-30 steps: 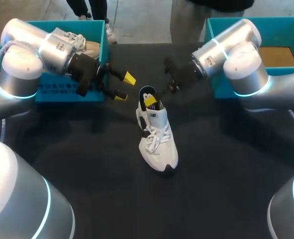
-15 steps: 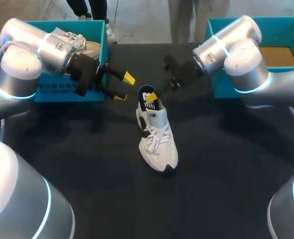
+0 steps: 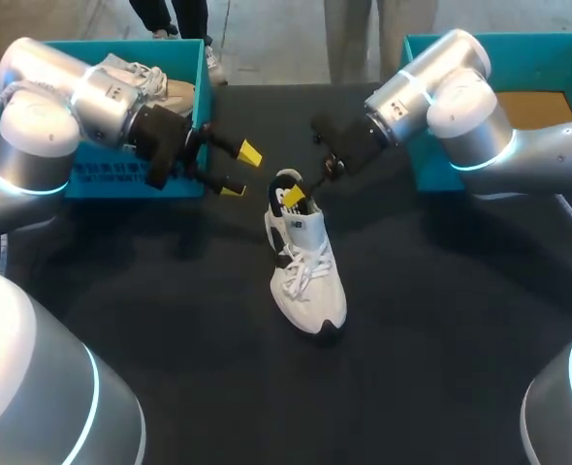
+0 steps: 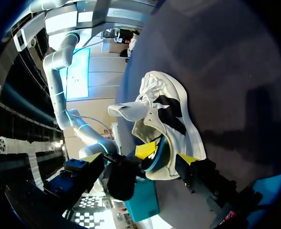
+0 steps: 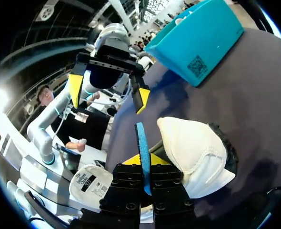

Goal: Take the shoe out of the shoebox, open the shoe tongue, remove and reinsert the insole, then place the shoe into the shoebox

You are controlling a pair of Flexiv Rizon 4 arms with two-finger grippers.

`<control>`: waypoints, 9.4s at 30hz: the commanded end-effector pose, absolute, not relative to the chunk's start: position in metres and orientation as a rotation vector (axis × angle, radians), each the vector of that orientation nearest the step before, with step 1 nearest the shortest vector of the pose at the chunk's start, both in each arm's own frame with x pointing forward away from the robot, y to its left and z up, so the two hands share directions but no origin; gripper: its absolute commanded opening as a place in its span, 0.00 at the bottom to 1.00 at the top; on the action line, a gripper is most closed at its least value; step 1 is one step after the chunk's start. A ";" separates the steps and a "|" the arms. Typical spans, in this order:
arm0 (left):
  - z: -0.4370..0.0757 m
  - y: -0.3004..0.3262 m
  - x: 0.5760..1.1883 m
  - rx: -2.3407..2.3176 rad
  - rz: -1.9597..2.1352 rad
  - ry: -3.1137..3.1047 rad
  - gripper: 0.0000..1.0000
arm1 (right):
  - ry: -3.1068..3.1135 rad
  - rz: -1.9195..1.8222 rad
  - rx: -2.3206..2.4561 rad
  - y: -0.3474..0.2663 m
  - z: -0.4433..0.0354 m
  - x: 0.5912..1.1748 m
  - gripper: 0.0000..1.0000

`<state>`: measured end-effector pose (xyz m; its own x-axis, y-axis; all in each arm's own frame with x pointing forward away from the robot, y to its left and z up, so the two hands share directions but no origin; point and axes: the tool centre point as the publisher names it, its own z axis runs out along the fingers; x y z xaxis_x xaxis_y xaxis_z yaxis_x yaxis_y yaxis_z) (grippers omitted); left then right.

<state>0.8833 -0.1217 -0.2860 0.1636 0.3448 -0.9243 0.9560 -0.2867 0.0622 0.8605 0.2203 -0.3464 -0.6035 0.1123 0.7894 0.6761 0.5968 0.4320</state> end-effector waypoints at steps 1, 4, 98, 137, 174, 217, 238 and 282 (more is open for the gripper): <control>-0.287 -0.122 0.881 1.744 -1.114 1.243 1.00 | -2.072 -0.958 -0.643 0.219 -0.353 0.853 0.00; -0.288 -0.123 0.880 1.743 -1.115 1.243 1.00 | -2.068 -0.957 -0.651 0.218 -0.356 0.850 0.00; -0.294 -0.125 0.881 1.747 -1.140 1.241 1.00 | -2.072 -0.986 -0.719 0.223 -0.343 0.848 0.24; -0.297 -0.121 0.878 1.742 -1.130 1.247 1.00 | -1.980 -0.742 -0.735 0.223 -0.358 0.834 0.00; -0.295 -0.120 0.877 1.750 -1.128 1.244 1.00 | -2.234 -0.860 -0.768 0.218 -0.334 0.851 0.41; -0.293 -0.120 0.878 1.756 -1.122 1.246 1.00 | -2.206 -0.736 -0.750 0.214 -0.348 0.843 0.20; -0.293 -0.119 0.876 1.750 -1.118 1.244 1.00 | -2.312 -0.770 -0.747 0.212 -0.325 0.856 0.43; -0.292 -0.119 0.873 1.754 -1.117 1.243 1.00 | -2.369 -0.740 -0.709 0.218 -0.319 0.862 0.38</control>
<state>0.8738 -0.1200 -0.2915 0.1649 0.3465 -0.9234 0.9545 -0.2918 0.0610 0.8672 0.2197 -0.3273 -0.7028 0.3001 0.6449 0.6162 0.7098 0.3413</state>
